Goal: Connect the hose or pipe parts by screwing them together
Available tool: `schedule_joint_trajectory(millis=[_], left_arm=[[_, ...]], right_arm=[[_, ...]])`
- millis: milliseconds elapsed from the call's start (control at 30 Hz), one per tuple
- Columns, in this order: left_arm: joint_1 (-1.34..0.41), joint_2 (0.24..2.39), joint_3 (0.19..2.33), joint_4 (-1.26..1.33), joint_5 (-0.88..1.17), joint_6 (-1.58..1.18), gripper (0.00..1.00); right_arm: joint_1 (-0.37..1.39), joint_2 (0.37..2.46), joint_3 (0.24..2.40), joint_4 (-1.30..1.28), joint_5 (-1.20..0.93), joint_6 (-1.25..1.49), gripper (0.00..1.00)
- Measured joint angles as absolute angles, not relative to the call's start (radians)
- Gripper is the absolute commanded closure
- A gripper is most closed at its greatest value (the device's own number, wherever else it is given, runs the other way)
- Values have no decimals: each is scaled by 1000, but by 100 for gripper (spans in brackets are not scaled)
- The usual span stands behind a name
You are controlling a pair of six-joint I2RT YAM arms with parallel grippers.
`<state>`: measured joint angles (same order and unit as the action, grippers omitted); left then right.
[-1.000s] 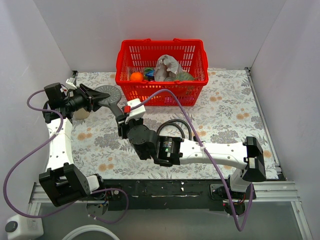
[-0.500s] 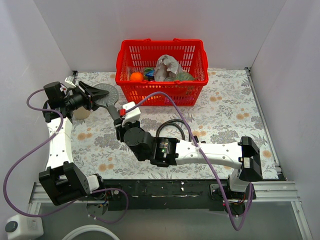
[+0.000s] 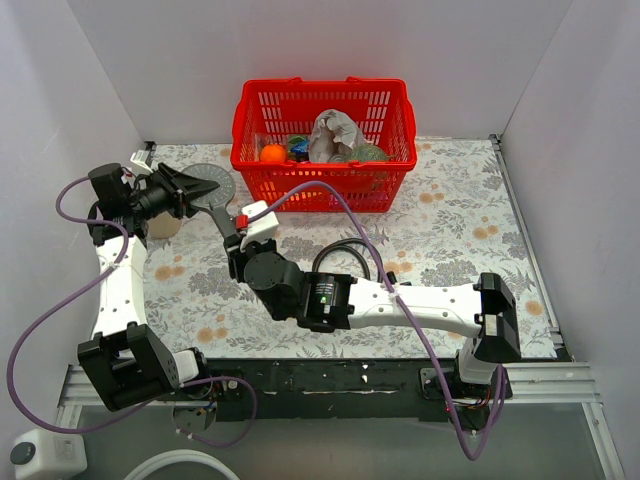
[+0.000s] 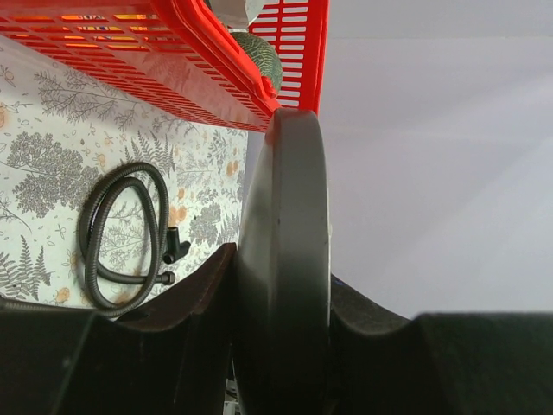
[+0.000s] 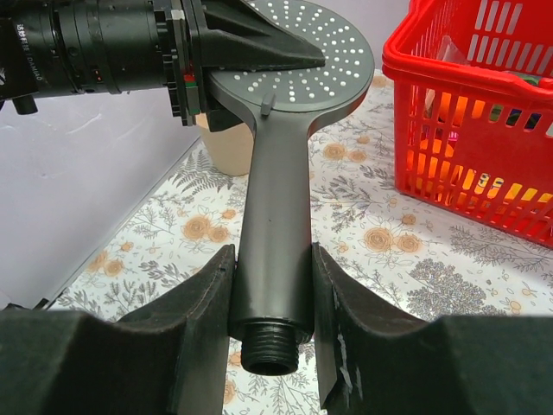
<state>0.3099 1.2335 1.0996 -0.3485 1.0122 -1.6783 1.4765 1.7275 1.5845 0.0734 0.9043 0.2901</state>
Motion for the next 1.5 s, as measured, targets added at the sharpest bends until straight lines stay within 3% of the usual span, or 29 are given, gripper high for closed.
schedule_joint_trajectory(millis=[100,133,200,233,333,567,800,1200,1500], left_arm=[[310,1234,1100,-339,1012,-1680,93],[310,1234,1100,-336,1012,-1679,94],[310,1234,1101,-336,1015,-1670,100],[307,1234,1103,-339,1032,-1668,100],[286,1234,1113,-344,1078,-1660,100],[307,1246,1113,-368,1119,-1615,100],[349,1304,1115,-422,1153,-1493,100],[378,1365,1018,-467,1154,-1277,100],[437,1406,920,-366,1164,-1261,100]], right_arm=[[1474,1731,1588,68,902,292,65],[1473,1731,1588,61,898,293,49],[1470,1730,1588,47,881,302,37],[1469,1728,1582,47,833,313,25],[1477,1681,1488,41,752,336,12],[1485,1347,1100,-34,675,364,7],[1467,1063,922,-105,668,382,7],[1352,1190,861,-266,561,410,6],[1289,1340,831,-58,430,233,6]])
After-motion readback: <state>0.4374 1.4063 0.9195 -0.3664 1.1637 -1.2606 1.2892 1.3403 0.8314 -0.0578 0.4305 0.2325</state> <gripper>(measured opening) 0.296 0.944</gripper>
